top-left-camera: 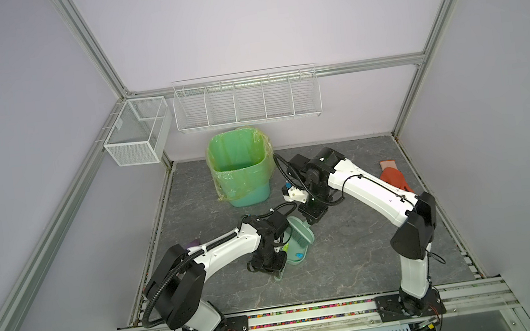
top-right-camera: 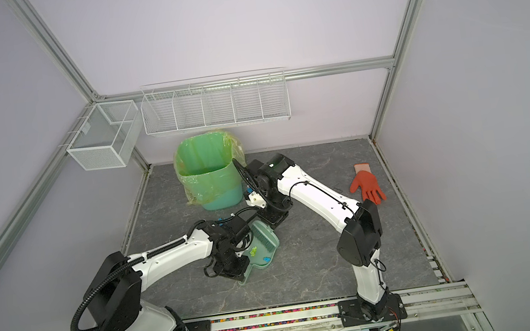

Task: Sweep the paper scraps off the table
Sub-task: 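Sweep scraps into the dustpan with the brush in the right gripper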

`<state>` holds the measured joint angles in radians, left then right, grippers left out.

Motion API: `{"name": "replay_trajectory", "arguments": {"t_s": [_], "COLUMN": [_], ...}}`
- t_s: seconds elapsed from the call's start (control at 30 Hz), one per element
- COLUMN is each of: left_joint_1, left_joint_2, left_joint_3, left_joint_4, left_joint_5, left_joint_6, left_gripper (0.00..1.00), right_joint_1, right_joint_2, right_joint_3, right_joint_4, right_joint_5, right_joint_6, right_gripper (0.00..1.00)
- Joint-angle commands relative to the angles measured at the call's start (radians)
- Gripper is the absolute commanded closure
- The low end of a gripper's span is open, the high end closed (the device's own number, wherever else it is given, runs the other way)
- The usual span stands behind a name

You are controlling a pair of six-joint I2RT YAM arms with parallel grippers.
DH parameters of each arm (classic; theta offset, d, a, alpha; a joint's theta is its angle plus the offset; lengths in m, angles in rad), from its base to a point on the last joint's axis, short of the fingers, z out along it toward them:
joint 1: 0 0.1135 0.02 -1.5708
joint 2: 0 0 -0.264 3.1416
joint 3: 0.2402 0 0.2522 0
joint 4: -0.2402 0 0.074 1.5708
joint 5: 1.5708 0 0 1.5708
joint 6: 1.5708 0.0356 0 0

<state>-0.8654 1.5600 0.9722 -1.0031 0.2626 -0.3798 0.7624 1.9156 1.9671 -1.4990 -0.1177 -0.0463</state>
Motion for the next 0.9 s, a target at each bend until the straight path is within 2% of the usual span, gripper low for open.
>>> {"name": "replay_trajectory", "arguments": {"t_s": [0.0, 0.17, 0.37, 0.67, 0.87], "left_joint_1": [0.009, 0.032, 0.041, 0.052, 0.069], "left_joint_2": [0.009, -0.009, -0.01, -0.013, -0.009], "left_joint_3": [0.008, -0.012, -0.014, -0.015, -0.011], "left_joint_4": [-0.006, 0.013, 0.001, -0.006, -0.008], "left_joint_5": [0.009, 0.064, 0.061, 0.057, 0.055], "left_joint_6": [0.006, -0.001, 0.003, 0.005, 0.015], "left_gripper": [1.0, 1.0, 1.0, 1.0, 1.0], "right_joint_1": [-0.047, -0.074, -0.072, -0.042, -0.004], "right_joint_2": [-0.071, -0.039, 0.152, 0.286, 0.31], "right_joint_3": [-0.01, 0.069, 0.29, 0.371, 0.364], "right_joint_4": [0.053, 0.054, -0.041, -0.067, -0.091], "right_joint_5": [0.004, 0.091, 0.156, 0.165, 0.106], "right_joint_6": [0.051, 0.056, 0.025, -0.017, -0.049], "right_gripper": [0.93, 0.93, 0.93, 0.93, 0.93]}}
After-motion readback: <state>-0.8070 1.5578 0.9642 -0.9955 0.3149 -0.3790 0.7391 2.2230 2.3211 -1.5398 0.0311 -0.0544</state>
